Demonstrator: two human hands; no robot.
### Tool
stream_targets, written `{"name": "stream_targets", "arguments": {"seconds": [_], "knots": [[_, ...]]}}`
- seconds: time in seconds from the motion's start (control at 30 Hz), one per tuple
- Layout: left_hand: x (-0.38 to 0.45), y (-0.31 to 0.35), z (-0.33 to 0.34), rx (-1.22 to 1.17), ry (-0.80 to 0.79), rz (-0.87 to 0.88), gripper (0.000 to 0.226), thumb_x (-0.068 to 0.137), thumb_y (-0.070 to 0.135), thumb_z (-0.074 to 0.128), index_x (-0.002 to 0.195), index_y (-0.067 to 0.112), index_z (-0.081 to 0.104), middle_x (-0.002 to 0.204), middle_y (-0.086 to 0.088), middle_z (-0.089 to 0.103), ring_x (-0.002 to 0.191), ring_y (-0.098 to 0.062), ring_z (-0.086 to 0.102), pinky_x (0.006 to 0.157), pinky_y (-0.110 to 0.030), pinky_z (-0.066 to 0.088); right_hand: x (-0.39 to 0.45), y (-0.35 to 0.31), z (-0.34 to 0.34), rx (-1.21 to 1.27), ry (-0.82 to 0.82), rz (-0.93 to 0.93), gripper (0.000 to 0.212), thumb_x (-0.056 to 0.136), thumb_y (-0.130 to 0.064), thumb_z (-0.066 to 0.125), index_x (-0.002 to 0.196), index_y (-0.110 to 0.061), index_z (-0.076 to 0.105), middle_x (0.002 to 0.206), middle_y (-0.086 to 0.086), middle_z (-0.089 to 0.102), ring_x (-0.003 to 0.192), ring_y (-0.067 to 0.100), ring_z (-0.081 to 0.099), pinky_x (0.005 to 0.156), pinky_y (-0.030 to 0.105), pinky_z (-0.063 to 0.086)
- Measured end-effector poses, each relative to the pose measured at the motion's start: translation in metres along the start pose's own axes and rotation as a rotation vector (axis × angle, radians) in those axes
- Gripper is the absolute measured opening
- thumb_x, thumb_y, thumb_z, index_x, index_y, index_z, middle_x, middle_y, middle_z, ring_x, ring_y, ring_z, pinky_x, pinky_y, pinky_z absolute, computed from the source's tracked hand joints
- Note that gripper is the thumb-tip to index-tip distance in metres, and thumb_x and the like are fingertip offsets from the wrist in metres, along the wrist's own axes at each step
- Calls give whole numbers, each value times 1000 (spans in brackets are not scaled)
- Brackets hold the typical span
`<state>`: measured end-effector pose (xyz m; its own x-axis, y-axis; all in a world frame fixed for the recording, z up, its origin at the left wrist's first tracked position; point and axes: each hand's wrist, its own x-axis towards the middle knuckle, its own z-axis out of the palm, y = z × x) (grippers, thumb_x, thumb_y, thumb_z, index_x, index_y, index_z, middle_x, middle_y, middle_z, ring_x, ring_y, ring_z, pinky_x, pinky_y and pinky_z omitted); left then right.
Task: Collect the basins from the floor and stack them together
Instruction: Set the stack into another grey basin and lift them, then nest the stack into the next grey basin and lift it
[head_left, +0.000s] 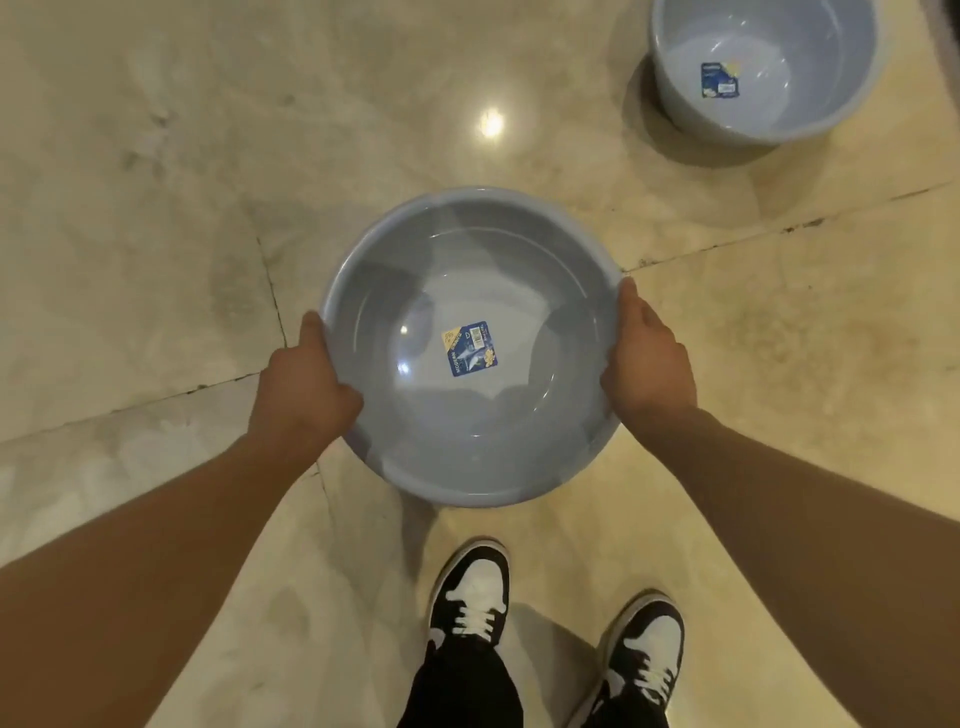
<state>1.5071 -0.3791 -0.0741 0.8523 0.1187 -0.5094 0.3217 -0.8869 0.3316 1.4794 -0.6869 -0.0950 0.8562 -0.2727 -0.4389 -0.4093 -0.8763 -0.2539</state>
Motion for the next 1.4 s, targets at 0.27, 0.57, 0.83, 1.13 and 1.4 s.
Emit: {"name": "stream_targets", "arguments": {"seconds": [0.27,0.57,0.83,1.13,1.4], "knots": [[31,-36,64,26,-24,-63,55,73,8,65,121,13,40,84,-18,59,57,-26,51,47,-28,37,20,13,51,-49,-57,-26,71,95,-15,39,158,-20,5,159,12,28,117,44,54,94,47,44],[44,-30,51,255,-100,48,55,83,28,69,129,9,46,99,-16,62,75,-28,55,65,-41,45,38,20,56,18,-232,-13,88,94,-31,57,158,-23,-2,157,7,30,123,35,52,90,42,46],[-2,107,-9,595,174,524,69,87,51,55,145,14,46,149,-18,45,136,-39,40,110,-56,28,12,59,-65,-316,3,-255,75,93,-58,41,155,-32,9,162,6,20,138,36,34,100,49,40],[-63,302,-58,752,219,678,69,83,43,62,142,9,51,150,-21,43,139,-38,39,113,-58,24,-10,153,-238,-506,100,-258,71,94,-56,38,154,-27,14,163,9,14,145,38,19,108,55,30],[-48,417,-41,645,202,634,67,85,40,59,143,11,47,139,-17,53,117,-38,54,96,-50,40,36,222,-311,-556,65,-245,70,93,-51,43,152,-27,16,158,9,25,136,35,34,97,47,40]]}}
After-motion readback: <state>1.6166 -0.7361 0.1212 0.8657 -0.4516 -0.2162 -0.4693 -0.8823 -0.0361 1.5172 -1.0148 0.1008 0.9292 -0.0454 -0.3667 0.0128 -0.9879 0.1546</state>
